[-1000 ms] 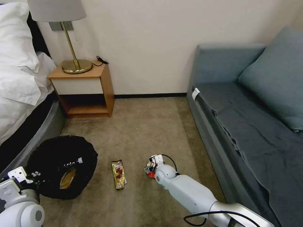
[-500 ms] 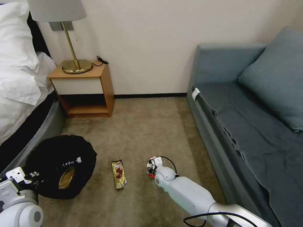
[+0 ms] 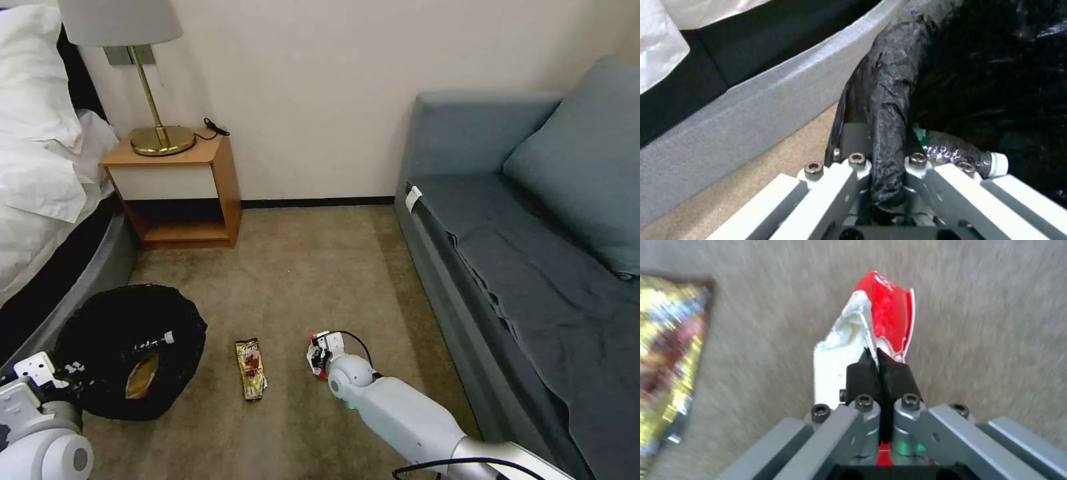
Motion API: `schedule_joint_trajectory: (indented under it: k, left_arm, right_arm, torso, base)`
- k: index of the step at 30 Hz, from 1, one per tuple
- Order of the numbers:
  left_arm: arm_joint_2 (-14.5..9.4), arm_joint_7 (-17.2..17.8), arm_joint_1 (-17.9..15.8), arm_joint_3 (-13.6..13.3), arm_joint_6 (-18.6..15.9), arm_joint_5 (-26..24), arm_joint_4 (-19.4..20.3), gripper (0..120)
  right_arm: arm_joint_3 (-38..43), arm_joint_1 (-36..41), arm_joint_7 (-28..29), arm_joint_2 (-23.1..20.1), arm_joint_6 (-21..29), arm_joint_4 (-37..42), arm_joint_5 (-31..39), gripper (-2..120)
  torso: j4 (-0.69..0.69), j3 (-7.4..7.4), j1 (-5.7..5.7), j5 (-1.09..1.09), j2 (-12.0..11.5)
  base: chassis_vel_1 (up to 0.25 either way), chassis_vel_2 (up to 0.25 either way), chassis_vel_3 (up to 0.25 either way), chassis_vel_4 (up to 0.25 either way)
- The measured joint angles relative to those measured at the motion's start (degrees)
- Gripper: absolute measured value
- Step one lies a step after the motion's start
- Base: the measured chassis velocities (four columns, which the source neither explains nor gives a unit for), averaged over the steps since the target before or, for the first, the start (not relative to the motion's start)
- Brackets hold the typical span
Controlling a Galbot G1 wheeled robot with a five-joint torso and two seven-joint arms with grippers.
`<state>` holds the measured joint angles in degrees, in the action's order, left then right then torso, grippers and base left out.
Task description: Pick up the trash bin, then pick up the garbage on the floor and place it into the trash bin.
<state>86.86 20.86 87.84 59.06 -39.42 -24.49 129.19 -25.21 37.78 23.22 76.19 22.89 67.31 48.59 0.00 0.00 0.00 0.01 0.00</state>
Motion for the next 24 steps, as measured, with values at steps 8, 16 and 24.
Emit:
schedule_joint_trajectory:
  k: [8,16,24]
  left_arm:
    - [-0.22,0.01,0.17,0.16,-0.11,-0.4,0.43,2]
    - [-0.27,0.02,0.19,-0.02,-0.12,-0.44,0.39,2]
    - [-0.39,0.05,-0.04,-0.51,-0.12,-0.49,-0.62,2]
  right_arm:
    - [2.45,-0.69,1.84,-2.76,0.71,8.16,2.93,0]
    - [4.95,-1.91,3.0,-3.83,1.1,13.49,5.62,0]
    - [8.05,-4.17,6.65,-5.88,4.66,33.93,16.26,0]
  torso:
    - [0.0,0.0,0.0,-0.01,0.01]
    - [0.01,0.0,0.0,0.0,0.01]
    - [0.0,0.0,0.0,-0.01,0.01]
  base:
    - [0.0,0.0,0.0,0.0]
    - [0.0,0.0,0.0,0.0]
    - [0.0,0.0,0.0,0.0]
